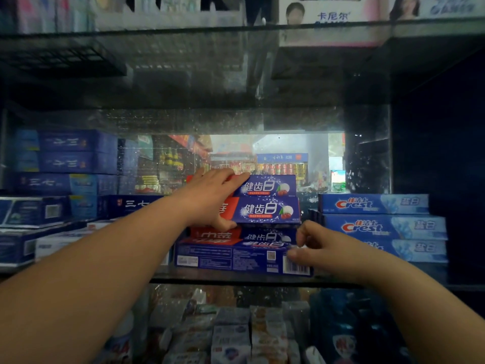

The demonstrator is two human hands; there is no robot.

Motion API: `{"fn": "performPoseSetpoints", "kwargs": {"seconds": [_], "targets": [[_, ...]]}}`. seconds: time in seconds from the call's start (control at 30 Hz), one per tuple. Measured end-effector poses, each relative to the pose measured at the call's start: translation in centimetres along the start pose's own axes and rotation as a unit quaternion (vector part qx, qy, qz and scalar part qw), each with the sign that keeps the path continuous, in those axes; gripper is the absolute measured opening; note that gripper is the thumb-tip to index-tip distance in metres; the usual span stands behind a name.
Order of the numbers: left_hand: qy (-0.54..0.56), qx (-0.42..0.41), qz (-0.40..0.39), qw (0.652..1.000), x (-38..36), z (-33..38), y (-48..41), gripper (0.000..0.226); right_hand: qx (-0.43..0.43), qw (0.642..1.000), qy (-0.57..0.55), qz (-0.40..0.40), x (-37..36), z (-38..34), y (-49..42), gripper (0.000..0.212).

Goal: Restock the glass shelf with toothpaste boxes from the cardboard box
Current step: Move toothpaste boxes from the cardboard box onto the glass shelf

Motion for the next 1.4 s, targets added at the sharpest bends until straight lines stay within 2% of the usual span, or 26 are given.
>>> {"fn": "performPoseSetpoints", "kwargs": {"seconds": [0.17,0.27,0.33,0.4,0.5,0.57,0.63,0.73,0.83,0.93,1.0,1.1,1.3,1.4], "targets": [[-0.002,-0.003,0.003,1.000,0.1,-0.3,-0.3,0.113,0.108,0.985,0.102,0.088,0.2,-0.9,-0.2,0.028],[0.017,0.003,-0.012,1.000,0.4,-0.7,-0.6,0.110,0.158,0.971,0.153,0.092,-0.5,-1.2,-0.5,0.032],[0.005,-0.011,-0.018,1.000,0.5,-0.5,-0.7,0.108,0.136,0.979,0.124,0.083,-0.4,-1.0,-0.8,0.026],[-0.018,-0.024,-0.010,0.999,0.3,-0.2,-0.6,0.107,0.098,0.986,0.081,0.108,0.3,-0.8,-0.9,0.022],[-0.004,-0.018,-0.019,1.000,-0.2,-0.3,-0.1,0.106,0.036,0.984,0.023,0.172,1.5,-0.5,-0.8,0.033],[0.041,0.006,-0.049,0.998,-0.8,-0.8,0.5,0.103,0.012,0.983,-0.003,0.181,1.4,-0.7,-0.9,0.040],[0.073,0.025,-0.066,0.995,-1.3,-1.2,1.1,0.092,-0.001,0.983,0.004,0.184,1.2,-1.1,-1.0,0.046],[0.089,0.024,-0.049,0.995,-1.5,-0.9,1.8,0.075,-0.014,0.980,0.022,0.199,0.7,-1.1,-1.3,0.052],[0.088,0.014,-0.023,0.996,-1.2,0.0,3.2,0.088,-0.016,0.978,0.021,0.208,0.6,-0.8,-1.4,0.053],[0.088,0.015,-0.023,0.996,-1.4,0.7,4.5,0.104,-0.052,0.977,-0.046,0.199,0.5,0.2,-1.4,0.057],[0.082,0.032,-0.025,0.996,-1.6,0.8,4.9,0.105,-0.071,0.980,-0.075,0.173,0.3,0.5,-1.4,0.058],[0.127,0.051,-0.030,0.990,-1.5,0.9,5.1,0.092,-0.061,0.986,-0.061,0.146,0.5,0.2,-1.3,0.058],[0.190,0.050,-0.028,0.980,-0.9,0.9,4.4,0.082,-0.044,0.989,-0.055,0.130,0.7,-0.3,-0.9,0.048],[0.250,0.038,-0.087,0.964,-1.8,1.8,4.9,0.080,-0.017,0.993,-0.021,0.118,0.4,-1.0,-1.0,0.067]]}}
Point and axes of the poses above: each hand's wrist, its own y-axis away from the middle knuckle, its own x-axis out of the back of the hand, z = x × y, the point moved 7 cm from there along -y, towards the middle knuckle, and after that the axes turned 2 degrees about z, right-handed, at the moved point
